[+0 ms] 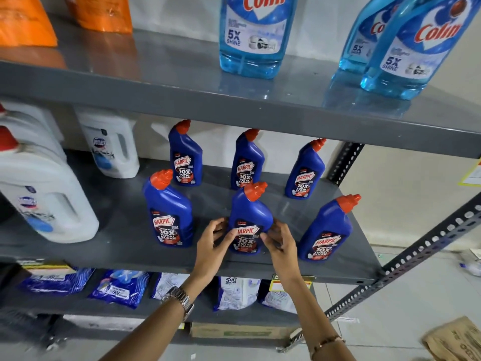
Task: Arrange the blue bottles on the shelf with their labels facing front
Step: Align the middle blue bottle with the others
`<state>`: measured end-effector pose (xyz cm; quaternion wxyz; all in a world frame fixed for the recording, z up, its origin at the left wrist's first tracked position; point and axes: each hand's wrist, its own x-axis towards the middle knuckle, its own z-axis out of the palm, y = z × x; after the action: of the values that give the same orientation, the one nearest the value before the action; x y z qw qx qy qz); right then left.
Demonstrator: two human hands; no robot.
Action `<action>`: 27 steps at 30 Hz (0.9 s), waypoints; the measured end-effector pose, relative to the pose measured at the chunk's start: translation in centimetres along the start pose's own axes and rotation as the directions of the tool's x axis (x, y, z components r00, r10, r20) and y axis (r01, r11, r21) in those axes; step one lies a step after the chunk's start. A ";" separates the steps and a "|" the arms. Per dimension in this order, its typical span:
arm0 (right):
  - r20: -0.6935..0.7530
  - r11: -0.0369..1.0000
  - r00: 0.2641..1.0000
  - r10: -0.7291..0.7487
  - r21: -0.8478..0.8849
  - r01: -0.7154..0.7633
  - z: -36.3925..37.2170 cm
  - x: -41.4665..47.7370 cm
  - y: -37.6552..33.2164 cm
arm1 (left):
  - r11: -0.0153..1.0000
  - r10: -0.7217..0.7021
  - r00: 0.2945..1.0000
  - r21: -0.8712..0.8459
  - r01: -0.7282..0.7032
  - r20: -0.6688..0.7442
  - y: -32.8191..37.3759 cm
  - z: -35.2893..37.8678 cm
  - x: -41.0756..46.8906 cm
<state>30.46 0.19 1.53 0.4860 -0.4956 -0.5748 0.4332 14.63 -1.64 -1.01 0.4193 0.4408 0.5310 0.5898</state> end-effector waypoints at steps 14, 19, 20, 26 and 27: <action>0.002 1.000 1.000 0.003 -0.008 -0.003 -0.1 -0.3 0.3 | 0.996 0.066 0.994 0.067 -0.061 -0.083 -0.5 1.0 -0.3; -0.200 1.000 0.980 0.004 -0.010 -0.006 0.7 -1.7 0.2 | 0.996 0.081 0.992 0.038 -0.078 -0.097 -0.2 1.0 -1.4; -0.297 1.000 0.955 -0.006 -0.012 0.002 1.4 -2.7 0.4 | 0.996 0.085 0.988 0.018 -0.084 -0.127 -0.5 0.7 -2.2; -0.080 0.996 0.997 0.003 -0.089 -0.011 6.8 -7.6 2.6 | 0.970 0.171 0.839 -0.061 -0.235 -0.516 -2.0 -5.4 -5.1; -0.004 0.995 1.000 0.018 -0.096 -0.018 7.7 -7.2 2.3 | 0.965 0.172 0.799 -0.067 -0.255 -0.576 -1.9 -7.0 -4.6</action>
<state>23.48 -6.78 -2.79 0.4587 -0.5242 -0.5897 0.4086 9.14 -7.75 -3.58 0.2039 0.2725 0.5350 0.7733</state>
